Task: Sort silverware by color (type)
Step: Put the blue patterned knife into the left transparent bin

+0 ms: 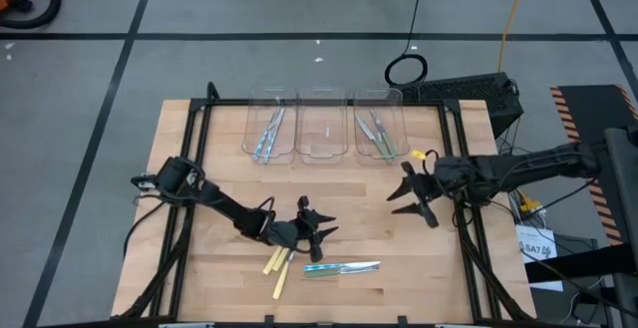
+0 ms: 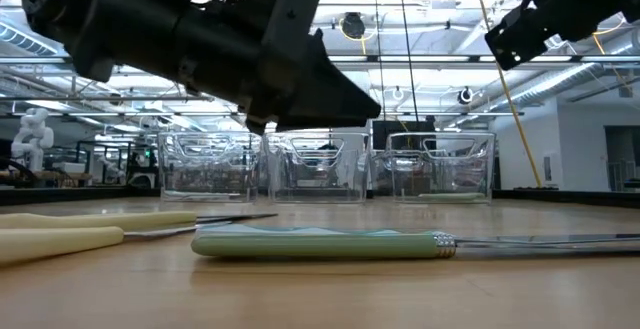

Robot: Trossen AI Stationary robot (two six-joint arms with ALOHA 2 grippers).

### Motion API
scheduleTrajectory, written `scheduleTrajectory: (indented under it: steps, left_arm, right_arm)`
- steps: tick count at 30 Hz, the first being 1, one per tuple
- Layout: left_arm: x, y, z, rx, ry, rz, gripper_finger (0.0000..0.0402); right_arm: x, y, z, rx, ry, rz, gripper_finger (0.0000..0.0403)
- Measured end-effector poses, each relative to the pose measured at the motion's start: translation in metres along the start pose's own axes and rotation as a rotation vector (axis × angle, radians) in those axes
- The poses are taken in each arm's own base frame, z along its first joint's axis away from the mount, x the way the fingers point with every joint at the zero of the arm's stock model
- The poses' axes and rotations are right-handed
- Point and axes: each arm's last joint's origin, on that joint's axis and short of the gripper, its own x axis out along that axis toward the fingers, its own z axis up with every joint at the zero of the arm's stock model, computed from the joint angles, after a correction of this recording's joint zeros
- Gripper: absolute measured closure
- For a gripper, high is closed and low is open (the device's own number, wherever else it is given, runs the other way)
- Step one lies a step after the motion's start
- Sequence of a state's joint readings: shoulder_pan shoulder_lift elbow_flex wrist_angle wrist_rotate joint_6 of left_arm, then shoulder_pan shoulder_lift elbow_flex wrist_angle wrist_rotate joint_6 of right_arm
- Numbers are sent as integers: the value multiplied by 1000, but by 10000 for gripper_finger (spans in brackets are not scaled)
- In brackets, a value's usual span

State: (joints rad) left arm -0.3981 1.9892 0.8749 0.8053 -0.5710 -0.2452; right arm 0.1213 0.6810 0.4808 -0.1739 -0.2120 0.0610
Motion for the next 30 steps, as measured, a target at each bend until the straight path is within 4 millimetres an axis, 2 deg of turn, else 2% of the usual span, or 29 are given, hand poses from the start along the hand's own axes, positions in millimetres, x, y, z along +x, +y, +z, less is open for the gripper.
scheduleTrajectory:
  steps: [4,10,13,15,17,21,30]
  left_arm:
    - [-5,-1,2,10,90,12,272]
    - [-12,-5,32,-102,387,174,272]
    - [-21,-15,45,-106,563,290,272]
    - [-27,-26,53,-129,617,341,272]
    - [-37,-33,54,-115,683,397,272]
    - [-51,-53,56,-155,695,416,272]
    - [-79,-73,37,-304,709,500,272]
  right_arm:
    - [5,3,-2,-55,31,19,236]
    - [9,2,-4,-45,52,17,236]
    - [10,2,-4,-28,58,16,236]
    - [12,1,-5,-20,71,14,236]
    - [14,1,-6,-17,77,14,236]
    - [17,0,-7,-4,96,12,236]
    - [30,9,-13,94,163,30,236]
